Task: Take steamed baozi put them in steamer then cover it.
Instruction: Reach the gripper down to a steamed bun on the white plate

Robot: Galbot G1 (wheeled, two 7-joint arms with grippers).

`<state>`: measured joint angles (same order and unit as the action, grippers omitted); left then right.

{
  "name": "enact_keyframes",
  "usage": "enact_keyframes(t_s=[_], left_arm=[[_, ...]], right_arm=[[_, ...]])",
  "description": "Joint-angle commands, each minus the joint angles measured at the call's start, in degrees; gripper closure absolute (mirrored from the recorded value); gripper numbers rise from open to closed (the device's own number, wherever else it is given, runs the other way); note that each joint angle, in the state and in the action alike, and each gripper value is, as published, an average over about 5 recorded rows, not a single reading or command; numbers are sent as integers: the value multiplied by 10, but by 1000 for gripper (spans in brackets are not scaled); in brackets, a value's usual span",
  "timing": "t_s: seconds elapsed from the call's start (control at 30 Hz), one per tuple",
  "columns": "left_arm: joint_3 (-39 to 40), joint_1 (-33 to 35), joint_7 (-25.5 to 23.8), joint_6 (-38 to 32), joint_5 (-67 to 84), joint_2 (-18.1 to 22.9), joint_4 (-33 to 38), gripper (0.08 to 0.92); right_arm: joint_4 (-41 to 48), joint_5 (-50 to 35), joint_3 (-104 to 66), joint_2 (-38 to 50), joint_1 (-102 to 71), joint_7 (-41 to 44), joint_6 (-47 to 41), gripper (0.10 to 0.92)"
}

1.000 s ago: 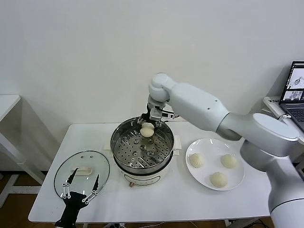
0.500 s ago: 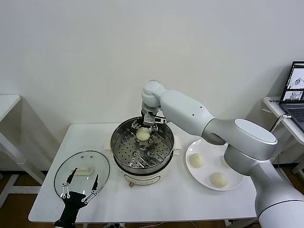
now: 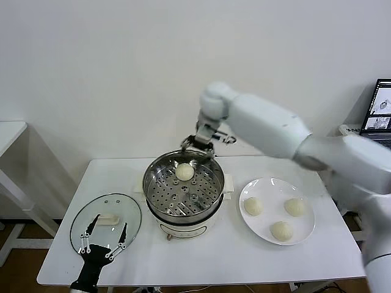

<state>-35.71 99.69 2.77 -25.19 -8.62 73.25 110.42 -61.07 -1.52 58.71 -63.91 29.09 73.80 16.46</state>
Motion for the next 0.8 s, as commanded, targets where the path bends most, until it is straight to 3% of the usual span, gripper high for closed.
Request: enact_keyframes(t_s=[0.03,0.3,0.8], left_arm=[[3,-2,0,2,-1,0,1,177],[6,-6,1,4,-1,1,-2,177],[2,1,3,2,-1,5,-2,177]], right_arm=[[-49,-218,151,191,59,1,-218,203],[-72,-215,192,223,-51,-66,-250,203],[9,-161,130,149,-155,-119,-249,203]])
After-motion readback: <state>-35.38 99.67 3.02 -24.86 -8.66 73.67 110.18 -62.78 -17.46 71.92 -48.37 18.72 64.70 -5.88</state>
